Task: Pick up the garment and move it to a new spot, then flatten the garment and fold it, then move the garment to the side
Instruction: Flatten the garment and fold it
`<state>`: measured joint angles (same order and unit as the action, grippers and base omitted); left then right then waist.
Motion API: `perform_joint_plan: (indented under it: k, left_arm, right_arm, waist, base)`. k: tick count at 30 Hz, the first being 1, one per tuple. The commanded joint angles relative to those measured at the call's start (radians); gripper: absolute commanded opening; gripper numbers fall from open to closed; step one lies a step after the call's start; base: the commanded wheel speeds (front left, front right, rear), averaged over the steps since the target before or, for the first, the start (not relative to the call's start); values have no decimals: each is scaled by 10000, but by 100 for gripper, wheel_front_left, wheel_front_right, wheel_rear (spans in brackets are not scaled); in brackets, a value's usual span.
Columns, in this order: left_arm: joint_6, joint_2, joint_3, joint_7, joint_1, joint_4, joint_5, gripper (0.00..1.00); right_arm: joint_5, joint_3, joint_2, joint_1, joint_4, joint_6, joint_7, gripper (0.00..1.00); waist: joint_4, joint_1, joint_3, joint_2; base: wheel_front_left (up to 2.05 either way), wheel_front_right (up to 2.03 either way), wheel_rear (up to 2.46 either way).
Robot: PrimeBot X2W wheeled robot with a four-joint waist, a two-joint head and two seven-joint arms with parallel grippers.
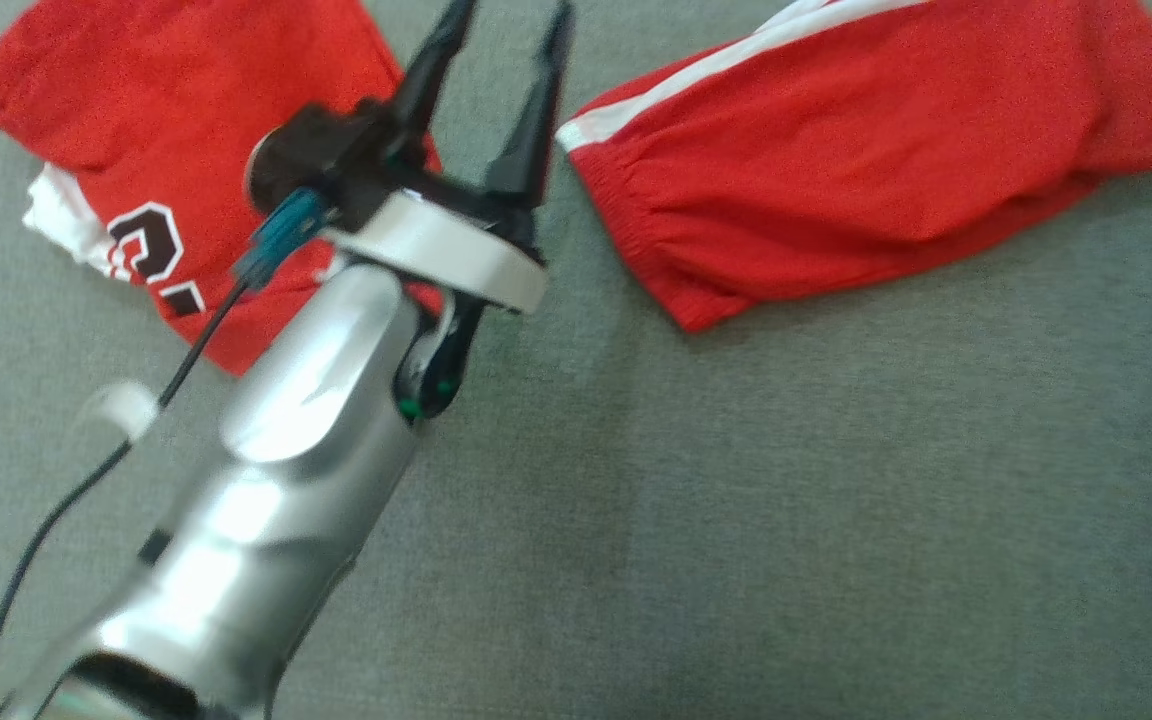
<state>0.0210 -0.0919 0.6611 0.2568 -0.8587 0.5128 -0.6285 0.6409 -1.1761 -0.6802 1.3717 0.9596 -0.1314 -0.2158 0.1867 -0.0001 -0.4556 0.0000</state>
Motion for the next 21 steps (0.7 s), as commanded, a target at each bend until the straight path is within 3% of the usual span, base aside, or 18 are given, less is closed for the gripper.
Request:
perform_joint_plan:
  k: [1,5,12,18,21]
  left_arm:
    - [-88,-373,-638,48,298,-463,186,100]
    - [-153,-540,-1660,48,1158,-1180,686,100]
    - [-122,-633,-3123,48,2779,-2217,1469,100]
    - [125,-415,-3965,49,4252,-2590,1993,100]
    - [259,-228,-4277,49,4895,-2738,2292,100]
  right_arm:
    - [198,329,66,-516,133,7,-234,100]
    - [556,1658,611,-1036,158,7,-445,100]
    - [-347,5353,1407,-3365,-1793,7,-456,100]
    - [-1557,8584,3078,-6211,-3348,7,-458,100]
    - [-2205,9524,4115,-7603,-3982,7,-458,100]
  waist:
    - [-312,1,511,0]
    - [-654,1,1196,0]
    - [-1144,1,2191,0]
    - [-1430,1,2888,0]
    - [-1521,1,3182,0]
  base:
    - [0,0,0]
    - [0,0,0]
    - [0,0,0]
    - [0,0,0]
    - [0,0,0]
